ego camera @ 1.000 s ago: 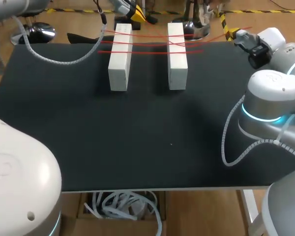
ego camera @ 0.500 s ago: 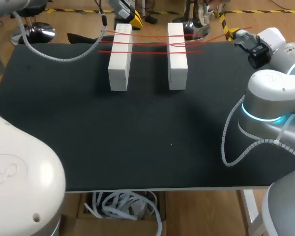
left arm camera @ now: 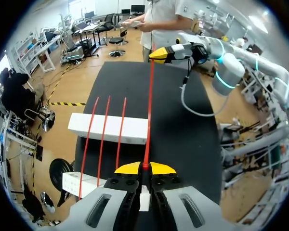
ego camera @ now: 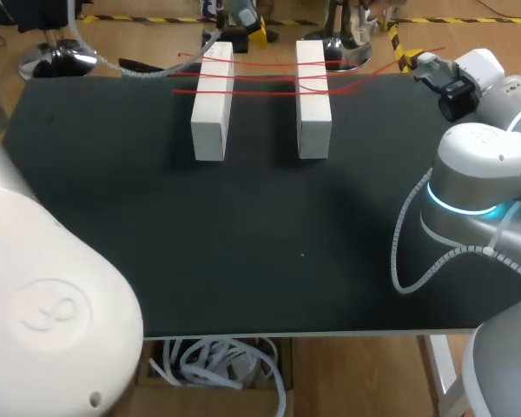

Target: Grab the tape and strap the tape.

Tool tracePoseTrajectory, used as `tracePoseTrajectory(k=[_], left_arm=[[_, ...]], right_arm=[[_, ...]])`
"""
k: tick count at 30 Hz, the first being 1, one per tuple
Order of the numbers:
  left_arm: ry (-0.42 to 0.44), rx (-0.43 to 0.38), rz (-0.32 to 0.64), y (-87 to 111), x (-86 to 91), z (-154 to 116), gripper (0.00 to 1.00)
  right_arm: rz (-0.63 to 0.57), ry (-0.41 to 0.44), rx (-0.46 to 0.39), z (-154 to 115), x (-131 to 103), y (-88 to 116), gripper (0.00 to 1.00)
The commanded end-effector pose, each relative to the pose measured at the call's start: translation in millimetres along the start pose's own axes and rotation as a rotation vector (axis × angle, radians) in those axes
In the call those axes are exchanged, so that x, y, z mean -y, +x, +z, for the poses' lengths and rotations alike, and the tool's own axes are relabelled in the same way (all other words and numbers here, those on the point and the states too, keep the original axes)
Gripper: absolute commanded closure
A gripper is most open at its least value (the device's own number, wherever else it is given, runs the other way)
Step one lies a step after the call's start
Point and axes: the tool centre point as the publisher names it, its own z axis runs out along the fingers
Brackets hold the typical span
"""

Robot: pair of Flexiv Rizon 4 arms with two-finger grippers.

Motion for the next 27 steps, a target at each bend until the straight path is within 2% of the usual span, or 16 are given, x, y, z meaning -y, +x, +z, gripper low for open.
tracePoseTrajectory(k=[1,3,5,11,27], left_arm=[[-0.103,0.002,0.012,3.6,9.8,-5,1.00],[-0.124,0.016,0.029,5.1,14.6,-8,1.00],[-0.083,0.026,0.034,6.0,18.8,-12,1.00],[-0.135,0.031,0.066,8.6,32.3,-18,1.00],[-0.182,0.027,0.044,12.7,43.0,-21,1.00]], right_arm=[[0.000,0.001,0.007,0,0,1,1.00],[0.000,0.001,0.007,0,0,1,1.00],[0.000,0.001,0.007,0,0,1,1.00],[0.000,0.001,0.007,0,0,1,1.00],[0.000,0.001,0.007,0,0,1,1.00]])
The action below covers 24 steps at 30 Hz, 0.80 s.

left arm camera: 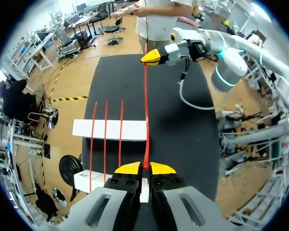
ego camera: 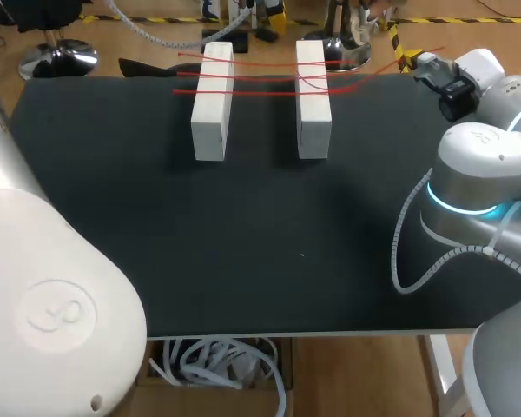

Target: Grab the tape and strap the tape.

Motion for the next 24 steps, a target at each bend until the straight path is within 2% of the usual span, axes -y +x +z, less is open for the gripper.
tracePoseTrajectory(k=[1,22,24], left_arm=[[-0.035,-0.009,-0.004,-2.9,5.0,-0.9,1.00],[-0.049,-0.015,0.017,-3.7,9.6,-2.3,1.00],[-0.049,-0.015,0.017,-3.7,9.6,-2.3,1.00]], right_arm=[[0.000,0.001,0.007,0.1,-0.4,1.3,1.00],[0.000,0.001,0.007,0.1,-0.4,1.3,1.00],[-0.049,0.009,0.031,-0.3,-1.6,0.2,1.00]])
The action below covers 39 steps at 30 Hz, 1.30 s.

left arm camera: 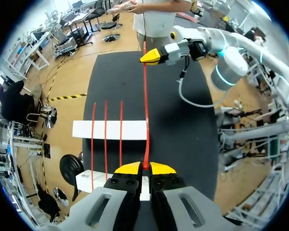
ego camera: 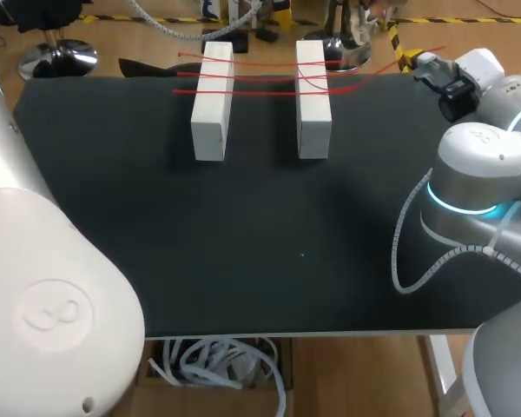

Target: Grab the tape and strap the tape.

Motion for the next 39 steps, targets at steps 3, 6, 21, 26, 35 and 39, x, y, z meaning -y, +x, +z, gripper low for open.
tracePoseTrajectory(k=[3,6,21,26,35,39], left_arm=[[-0.004,0.000,-0.001,0.0,0.8,-1,1.00],[-0.004,0.000,-0.001,0.0,0.8,-1,1.00],[-0.004,0.000,-0.001,0.0,0.8,-1,1.00],[-0.004,0.000,-0.001,0.0,0.8,-1,1.00],[-0.004,0.000,-0.001,0.0,0.8,-1,1.00],[-0.004,0.000,-0.001,0.0,0.8,-1,1.00]], right_arm=[[-0.137,-0.004,0.115,2,-7,-1,1.00],[-0.237,0.011,0.171,2,-11,-1,1.00],[-0.754,0.110,0.254,3,-16,16,1.00],[-0.946,0.130,0.283,0,-17,18,1.00],[-1.266,0.119,0.361,1,-20,21,1.00],[-1.381,0.120,0.391,0,-21,21,1.00]])
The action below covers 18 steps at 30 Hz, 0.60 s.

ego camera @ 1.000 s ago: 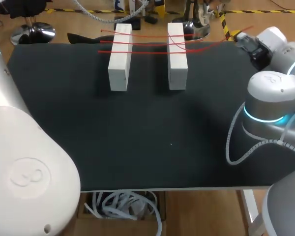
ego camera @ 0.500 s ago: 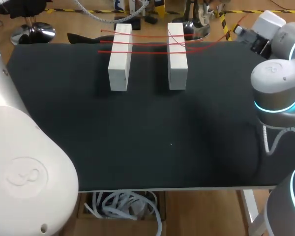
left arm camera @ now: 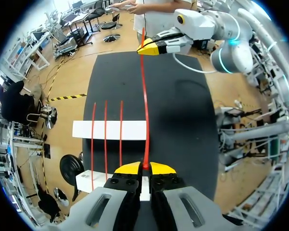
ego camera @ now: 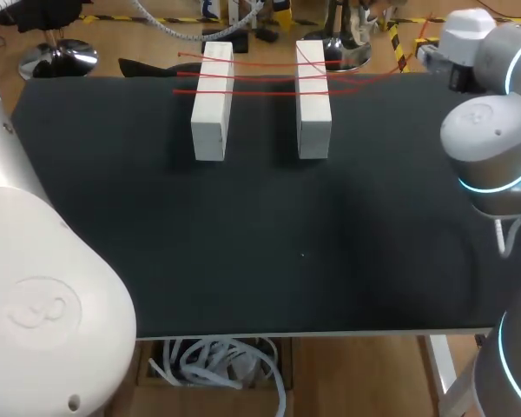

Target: Grab the tape and strap the tape.

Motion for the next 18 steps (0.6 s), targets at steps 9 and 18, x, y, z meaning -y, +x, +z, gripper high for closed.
tracePoseTrajectory(k=[9,18], left_arm=[[-0.006,-0.002,-0.002,-0.3,1.0,-1.1,1.00],[-0.006,-0.002,-0.002,-0.3,1.0,-1.1,1.00]], right_arm=[[-0.535,0.102,0.278,0.8,-13.5,5.0,1.00],[-0.527,0.106,0.352,0.6,-12.5,3.4,1.00]])
